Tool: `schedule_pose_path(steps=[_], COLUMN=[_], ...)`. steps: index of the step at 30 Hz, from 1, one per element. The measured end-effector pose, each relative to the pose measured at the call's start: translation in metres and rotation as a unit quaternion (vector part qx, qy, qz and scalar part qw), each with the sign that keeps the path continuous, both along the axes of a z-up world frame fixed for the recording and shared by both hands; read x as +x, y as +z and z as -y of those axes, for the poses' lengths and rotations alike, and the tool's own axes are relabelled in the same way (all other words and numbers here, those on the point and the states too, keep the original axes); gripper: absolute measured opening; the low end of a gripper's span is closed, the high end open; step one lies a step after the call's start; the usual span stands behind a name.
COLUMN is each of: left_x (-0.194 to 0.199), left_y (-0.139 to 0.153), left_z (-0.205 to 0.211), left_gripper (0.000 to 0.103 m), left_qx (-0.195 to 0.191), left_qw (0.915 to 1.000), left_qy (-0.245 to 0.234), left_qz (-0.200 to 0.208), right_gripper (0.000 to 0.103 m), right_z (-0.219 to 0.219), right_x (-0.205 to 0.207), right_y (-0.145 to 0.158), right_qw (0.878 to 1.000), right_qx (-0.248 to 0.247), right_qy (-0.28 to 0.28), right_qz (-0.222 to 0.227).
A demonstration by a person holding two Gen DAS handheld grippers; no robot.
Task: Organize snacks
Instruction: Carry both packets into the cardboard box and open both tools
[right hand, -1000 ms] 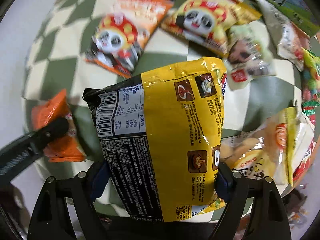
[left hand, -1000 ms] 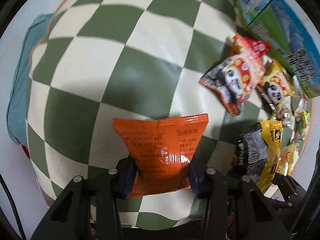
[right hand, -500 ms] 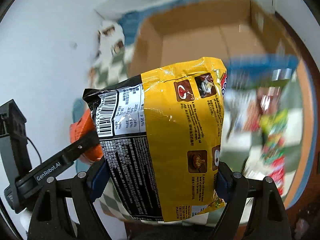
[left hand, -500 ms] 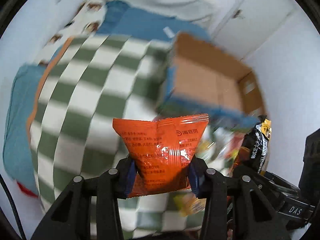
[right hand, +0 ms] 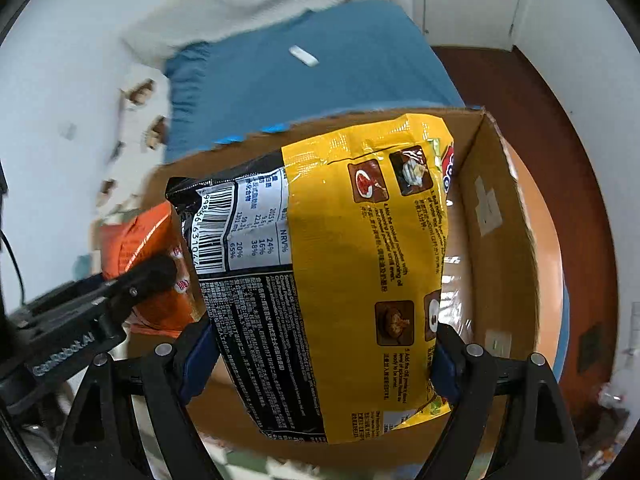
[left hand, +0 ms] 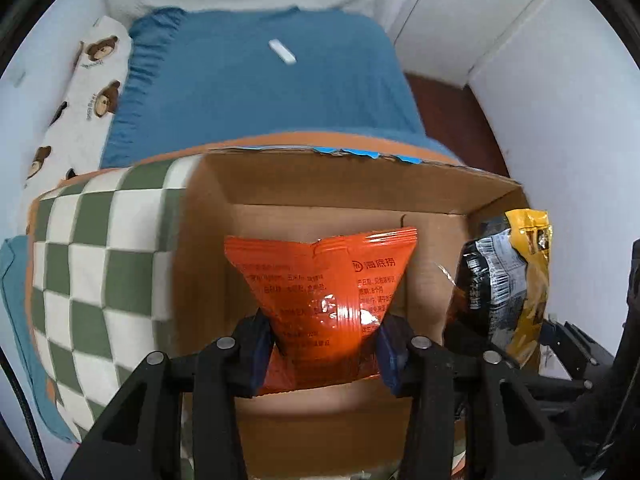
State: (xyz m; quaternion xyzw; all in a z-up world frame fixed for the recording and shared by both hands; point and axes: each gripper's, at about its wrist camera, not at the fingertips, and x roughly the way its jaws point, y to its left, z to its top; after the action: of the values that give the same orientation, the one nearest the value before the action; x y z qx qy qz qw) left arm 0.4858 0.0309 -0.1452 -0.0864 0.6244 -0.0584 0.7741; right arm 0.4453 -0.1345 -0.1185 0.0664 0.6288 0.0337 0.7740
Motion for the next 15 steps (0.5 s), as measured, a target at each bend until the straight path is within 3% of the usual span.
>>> schedule_pose_path(steps=[5,12,14,15], left_x=[0.036,0.057,0.061,0.061], left_y=[-0.036,-0.06,-0.063,-0.065], left_z=[0.013,0.019,0.02,0.02], left_gripper=[0.041,0.042,0.052,0.07], left_qx=[-0.01,-0.017,-0.016,-0.018], left_qw=[0.999,0.9975,0.9971,0.9968], left_qy=[-0.013,-0.018,-0.02,-0.02], left_qz=[-0.043,-0.066,-0.072,-0.075], right_gripper=[0.089,0.089,0.093,0.095], right_z=[0.011,0.01,0.011,0.01], right_x=[0.033,0.054,0.063,0.065], right_y=[-0.053,-0.091,-0.102,-0.108], right_qw=[0.999,0.997,0.996,0.996], right_qx=[-0.008,0.012,0.016,0.01], right_qy=[-0.006,-0.001,0.004,0.005], right_qz=[-0.041,-0.079,-0.089,-0.092])
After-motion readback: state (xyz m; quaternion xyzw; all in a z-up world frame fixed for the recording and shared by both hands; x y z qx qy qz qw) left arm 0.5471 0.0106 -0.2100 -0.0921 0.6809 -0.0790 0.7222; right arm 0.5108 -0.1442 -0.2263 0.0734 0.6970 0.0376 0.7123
